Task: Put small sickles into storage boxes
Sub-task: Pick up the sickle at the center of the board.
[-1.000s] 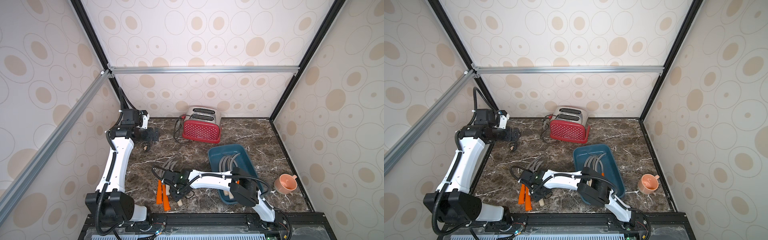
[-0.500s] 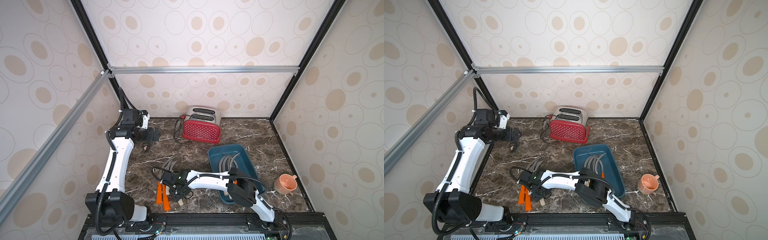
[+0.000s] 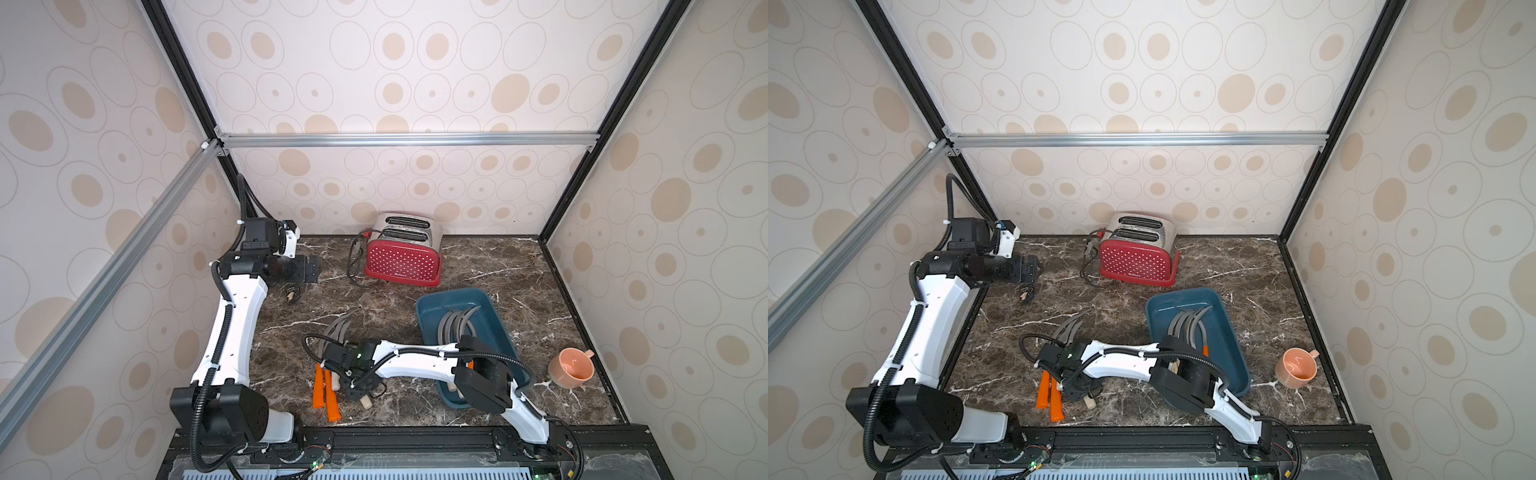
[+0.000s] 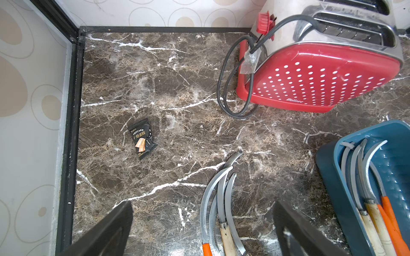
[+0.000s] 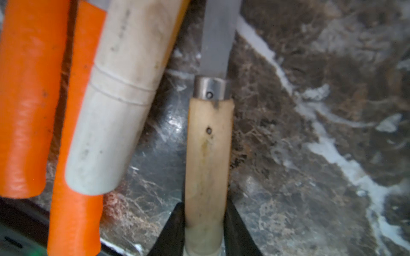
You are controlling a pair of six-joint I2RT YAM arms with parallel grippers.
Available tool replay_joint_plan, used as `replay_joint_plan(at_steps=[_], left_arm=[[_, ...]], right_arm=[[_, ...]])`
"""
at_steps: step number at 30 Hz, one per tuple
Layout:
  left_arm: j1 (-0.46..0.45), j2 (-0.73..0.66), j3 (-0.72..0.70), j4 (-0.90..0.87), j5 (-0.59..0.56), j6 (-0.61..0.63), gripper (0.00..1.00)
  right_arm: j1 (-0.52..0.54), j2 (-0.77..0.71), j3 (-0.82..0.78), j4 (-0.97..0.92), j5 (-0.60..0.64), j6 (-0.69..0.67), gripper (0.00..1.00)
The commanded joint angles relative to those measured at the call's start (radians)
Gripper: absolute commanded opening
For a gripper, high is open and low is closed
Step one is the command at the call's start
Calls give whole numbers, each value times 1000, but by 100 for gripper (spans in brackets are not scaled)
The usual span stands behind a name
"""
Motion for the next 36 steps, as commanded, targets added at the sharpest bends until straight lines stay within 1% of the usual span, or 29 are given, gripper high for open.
replay_joint_plan(at_steps=[1, 5, 13, 29, 36], left_arm=[[6, -27, 19, -10, 12, 24, 99], [7, -27, 23, -11, 12, 24, 99], [6, -28, 32, -11, 17, 22, 99], [6, -38, 35, -11, 22, 19, 99], [5, -41, 42, -7, 10, 19, 99]], right_arm=[[8, 30, -15, -26, 33, 14, 22], [8, 24, -18, -31, 47, 2, 17], [8, -5, -19, -59, 90, -13, 11], [-14, -64, -27, -146, 177, -52, 7], [-34, -110, -50, -122, 186, -62, 7]])
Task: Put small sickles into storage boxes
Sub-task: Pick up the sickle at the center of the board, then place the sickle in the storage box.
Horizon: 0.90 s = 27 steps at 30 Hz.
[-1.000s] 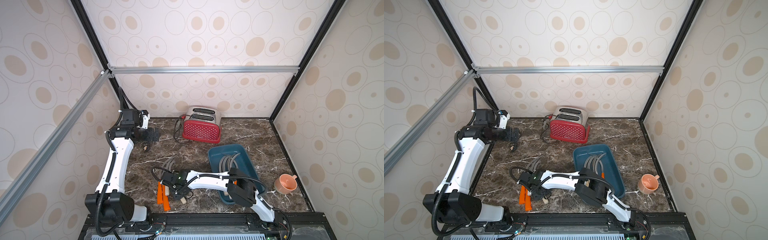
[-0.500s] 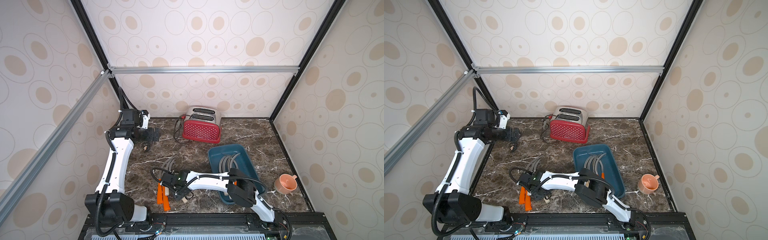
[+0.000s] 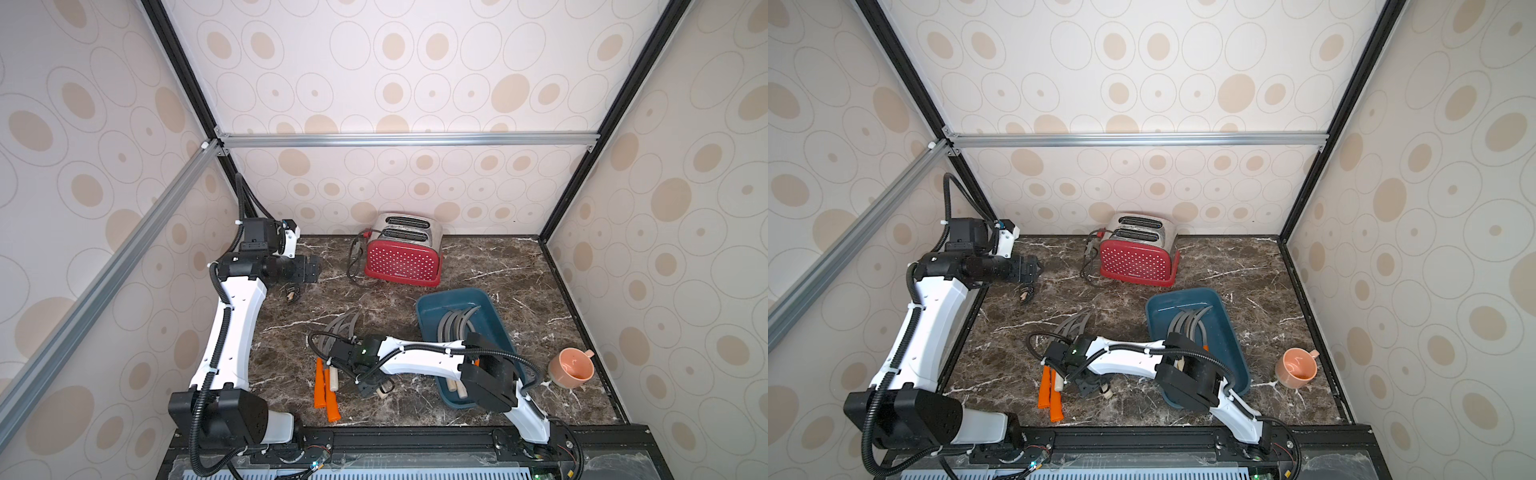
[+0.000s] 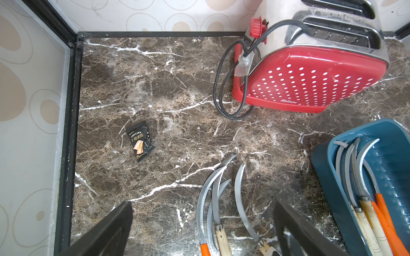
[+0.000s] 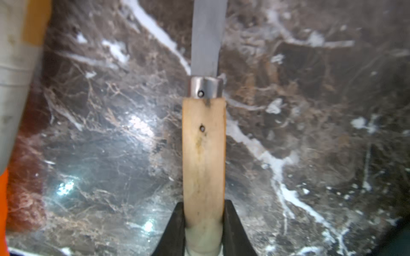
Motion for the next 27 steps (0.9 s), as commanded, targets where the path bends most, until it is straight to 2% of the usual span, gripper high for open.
replay_joint_plan(at_steps=[1, 14, 27], left_arm=[[6, -25, 43, -7, -4, 13, 99], [6, -23, 43, -3, -3, 9, 99], [6, -4, 22, 18, 2, 12, 99]], right_arm=[[-10, -58, -9, -21, 35, -6, 7], [-59, -160, -60, -56, 80, -38, 7], [-166, -453, -291, -60, 104, -40, 7]])
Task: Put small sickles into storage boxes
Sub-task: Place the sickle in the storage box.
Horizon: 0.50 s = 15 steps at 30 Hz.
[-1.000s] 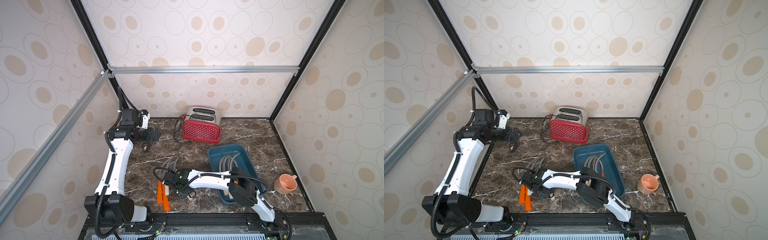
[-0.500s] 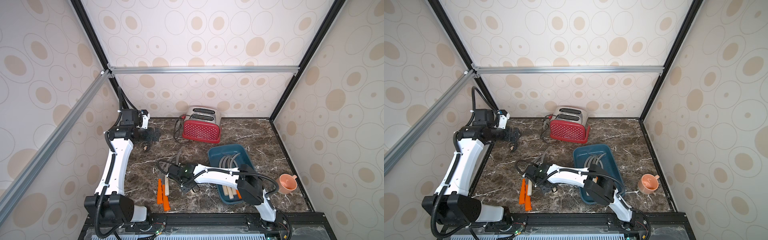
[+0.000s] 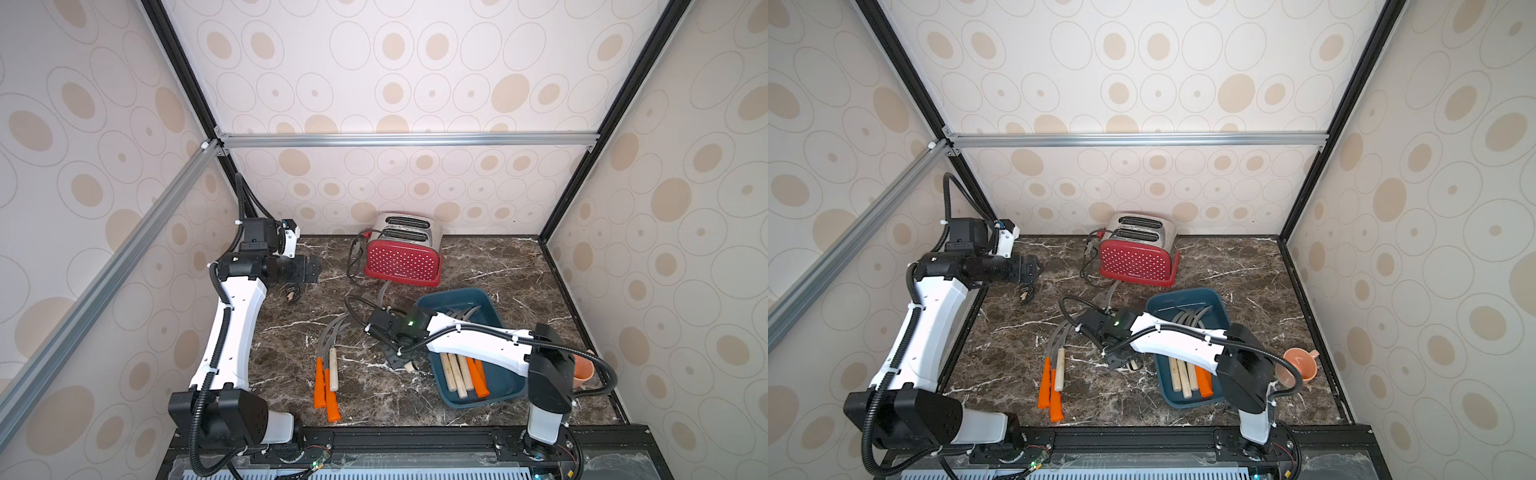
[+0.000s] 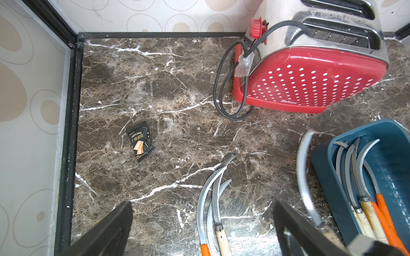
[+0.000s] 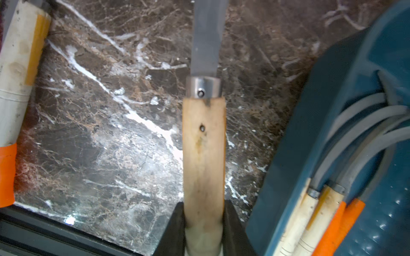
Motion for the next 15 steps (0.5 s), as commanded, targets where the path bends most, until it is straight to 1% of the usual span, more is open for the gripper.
replay_joint_plan(at_steps=[1, 7, 15], left_arm=[[6, -2, 20, 16, 4, 14, 99], [6, 7, 19, 27, 1, 17, 99], [6, -1, 6, 35, 32, 16, 99]], right_arm=[[-26, -93, -61, -38, 38, 9, 7], [-83, -257, -192, -71, 59, 27, 7], [-184, -455, -346, -69, 30, 42, 8]])
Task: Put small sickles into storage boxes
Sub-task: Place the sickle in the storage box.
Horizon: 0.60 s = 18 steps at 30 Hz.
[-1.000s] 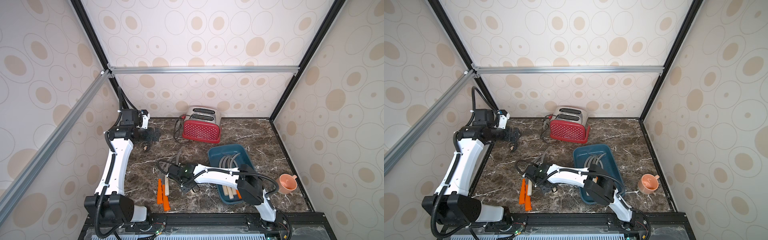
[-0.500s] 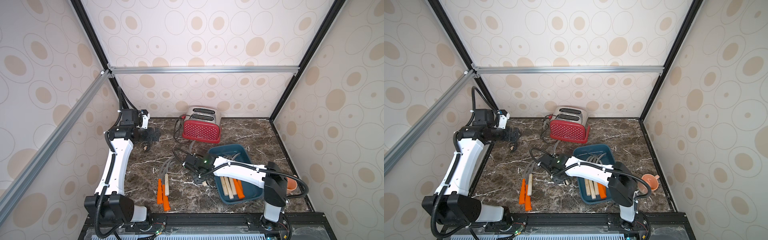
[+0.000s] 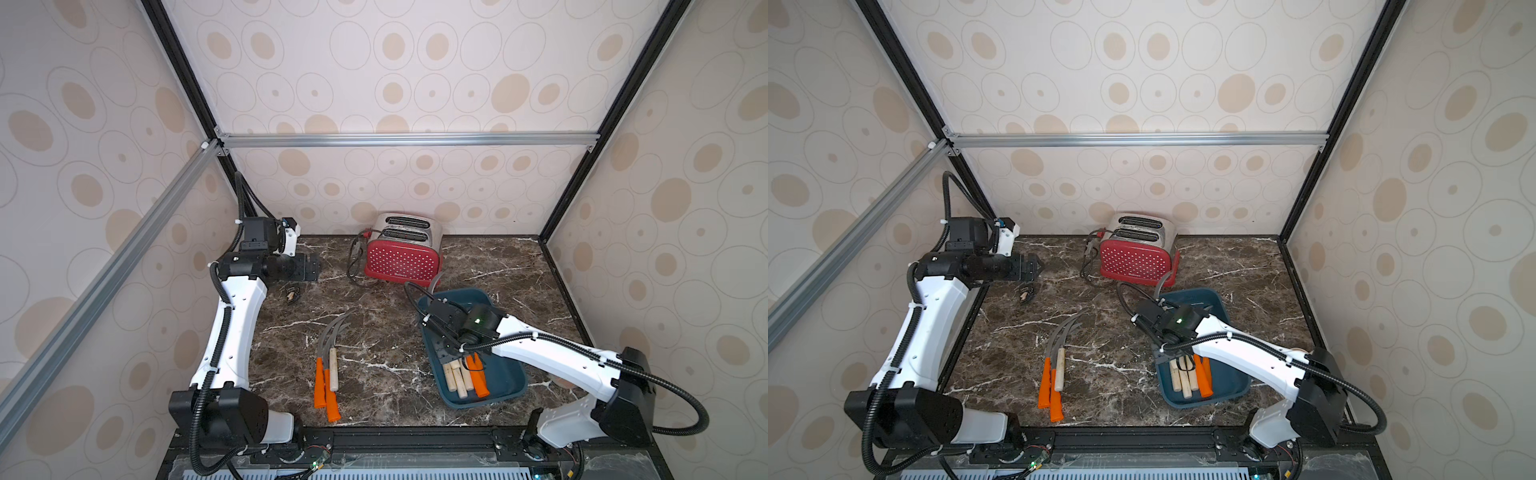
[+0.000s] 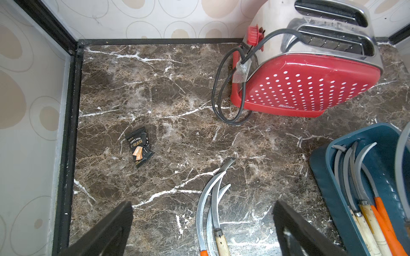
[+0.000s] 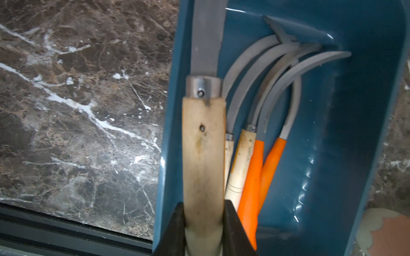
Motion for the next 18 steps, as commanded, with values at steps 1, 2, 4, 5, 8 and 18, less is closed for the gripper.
replay_joint_plan(at_steps=[1, 2, 4, 5, 8, 18], left_arm=[[5, -3, 7, 12, 17, 14, 99], [5, 0, 8, 10, 17, 15, 99], [4, 2, 7, 9, 20, 15, 99], [5, 1, 7, 10, 23, 16, 99], [5, 6, 8, 10, 33, 16, 99], [-17, 24, 21, 10, 51, 16, 99]], right_arm=[[-34, -62, -43, -15, -8, 19, 8], [-42, -76, -56, -9, -15, 18, 8], [-59, -95, -80, 7, -33, 19, 9], [-63, -101, -90, 18, -45, 18, 9], [-72, -104, -117, 47, -67, 19, 9], [-83, -44, -172, 149, -161, 16, 9]])
